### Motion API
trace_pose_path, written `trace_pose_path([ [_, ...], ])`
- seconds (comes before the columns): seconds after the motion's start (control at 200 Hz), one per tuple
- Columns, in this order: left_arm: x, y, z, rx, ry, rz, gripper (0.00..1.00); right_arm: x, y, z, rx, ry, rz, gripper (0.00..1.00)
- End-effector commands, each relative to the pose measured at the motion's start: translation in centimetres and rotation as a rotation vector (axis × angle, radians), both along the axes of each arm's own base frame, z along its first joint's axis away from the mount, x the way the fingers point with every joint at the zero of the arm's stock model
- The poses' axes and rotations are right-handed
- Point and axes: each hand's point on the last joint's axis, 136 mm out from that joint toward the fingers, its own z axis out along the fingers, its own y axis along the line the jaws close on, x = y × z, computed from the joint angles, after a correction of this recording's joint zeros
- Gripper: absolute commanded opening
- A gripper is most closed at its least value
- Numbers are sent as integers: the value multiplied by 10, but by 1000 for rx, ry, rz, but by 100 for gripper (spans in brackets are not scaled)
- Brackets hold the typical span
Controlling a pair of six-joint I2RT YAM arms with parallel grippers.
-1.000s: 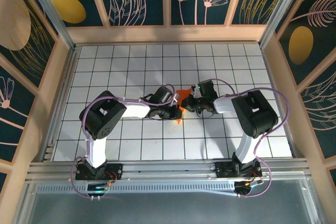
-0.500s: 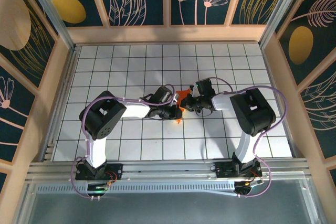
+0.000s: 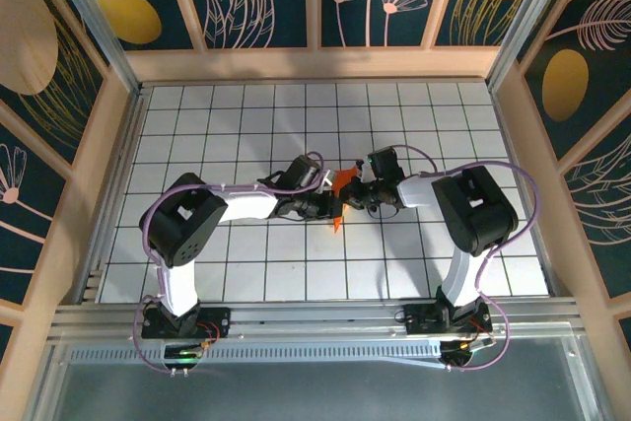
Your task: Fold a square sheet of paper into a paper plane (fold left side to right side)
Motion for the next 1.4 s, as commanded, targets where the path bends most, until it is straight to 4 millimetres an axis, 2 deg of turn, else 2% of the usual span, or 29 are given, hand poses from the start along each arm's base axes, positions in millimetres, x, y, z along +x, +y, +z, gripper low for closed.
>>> trace_pose_path([
  [0.0,-12,0,3,-51,47,-19,10,-18,-23,-44,-151,92,-22,0],
  [0.706,-25,-2,-2,-50,74,-57,9,-20,-27,-49,-178,97,-21,0],
  [0.911,-23,6,-7,-24,66,-16,7,-20,-27,-49,-175,98,-24,0],
  [1.391,-26,2,3,-71,64,-16,6,-21,-27,-50,-175,98,-22,0],
])
